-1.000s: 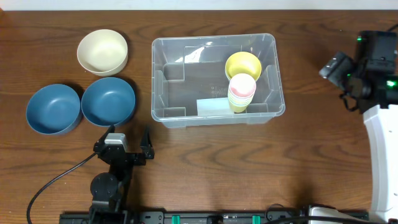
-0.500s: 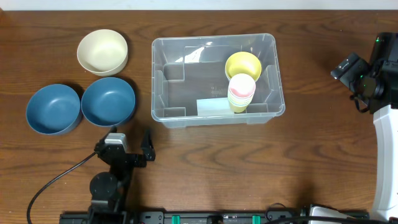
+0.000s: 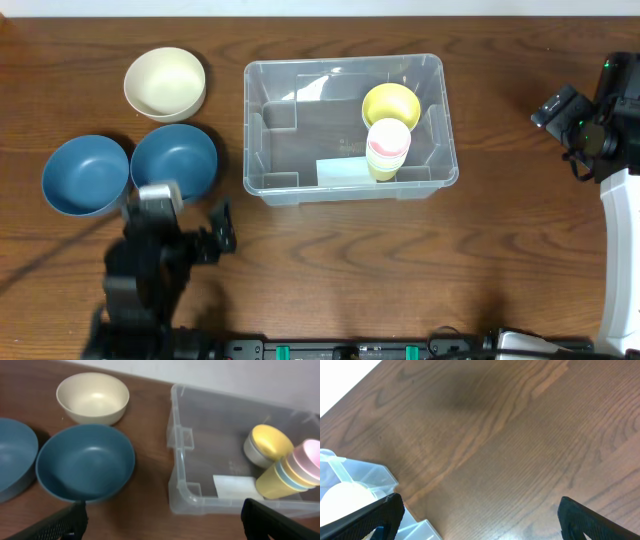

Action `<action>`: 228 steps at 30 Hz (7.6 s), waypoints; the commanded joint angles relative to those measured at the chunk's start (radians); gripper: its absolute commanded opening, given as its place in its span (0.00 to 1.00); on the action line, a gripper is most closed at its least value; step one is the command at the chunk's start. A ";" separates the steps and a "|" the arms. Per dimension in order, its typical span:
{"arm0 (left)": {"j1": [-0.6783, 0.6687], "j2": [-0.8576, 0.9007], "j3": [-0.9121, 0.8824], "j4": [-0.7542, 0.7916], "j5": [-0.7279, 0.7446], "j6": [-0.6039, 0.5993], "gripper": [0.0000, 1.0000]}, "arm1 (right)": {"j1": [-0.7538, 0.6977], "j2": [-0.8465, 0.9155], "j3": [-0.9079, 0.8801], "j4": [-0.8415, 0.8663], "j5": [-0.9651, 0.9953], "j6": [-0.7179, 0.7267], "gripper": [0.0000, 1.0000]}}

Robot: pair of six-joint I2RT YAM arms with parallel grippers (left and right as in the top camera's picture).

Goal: Pack container
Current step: 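Move the left gripper to the right dark-blue bowl and grasp its rim, then lift the dark-blue bowl and carry it toward the bin, then lower the dark-blue bowl into the bin's left side and release, then withdraw the left gripper and move it to the cream bowl rim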

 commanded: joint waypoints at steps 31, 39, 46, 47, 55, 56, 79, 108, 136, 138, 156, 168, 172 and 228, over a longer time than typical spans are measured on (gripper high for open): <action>0.184 0.736 0.415 -0.259 -0.153 -0.700 0.98 | -0.006 0.005 0.004 -0.002 0.003 0.008 0.99; 0.188 0.935 0.414 -0.270 -0.096 -0.847 0.98 | -0.006 0.005 0.004 -0.002 0.003 0.008 0.99; 0.188 1.070 0.414 -0.275 -0.026 -0.909 0.91 | -0.006 0.005 0.004 -0.002 0.003 0.008 0.99; 0.188 1.083 0.414 -0.275 -0.022 -0.913 0.90 | -0.006 0.005 0.004 -0.002 0.003 0.008 0.99; 0.188 1.171 0.408 -0.250 0.011 -0.924 0.90 | -0.006 0.005 0.004 -0.002 0.003 0.008 0.99; 0.188 1.180 0.402 -0.240 0.025 -0.924 0.89 | -0.006 0.005 0.004 -0.002 0.003 0.008 0.99; 0.219 1.197 0.341 -0.080 0.106 -0.907 0.06 | -0.006 0.005 0.004 -0.002 0.003 0.008 0.99; 0.332 0.638 0.348 -0.061 0.205 -0.452 0.06 | -0.006 0.005 0.004 -0.002 0.003 0.008 0.99; -0.148 0.923 0.348 0.283 0.134 -0.337 0.06 | -0.006 0.005 0.004 -0.002 0.003 0.008 0.99; -0.154 0.946 0.348 0.305 0.134 -0.337 0.06 | -0.006 0.005 0.004 -0.002 0.003 0.008 0.99; -0.193 1.085 0.348 0.420 0.133 -0.335 0.06 | -0.006 0.005 0.004 -0.002 0.003 0.008 0.99; -0.193 1.104 0.348 0.422 0.104 -0.334 0.06 | -0.006 0.005 0.004 -0.002 0.003 0.008 0.99; -0.193 1.103 0.348 0.422 0.104 -0.334 0.06 | -0.006 0.005 0.004 -0.002 0.003 0.008 0.99; -0.194 0.985 0.394 0.507 0.229 -0.345 0.47 | -0.006 0.005 0.004 -0.002 0.003 0.008 0.99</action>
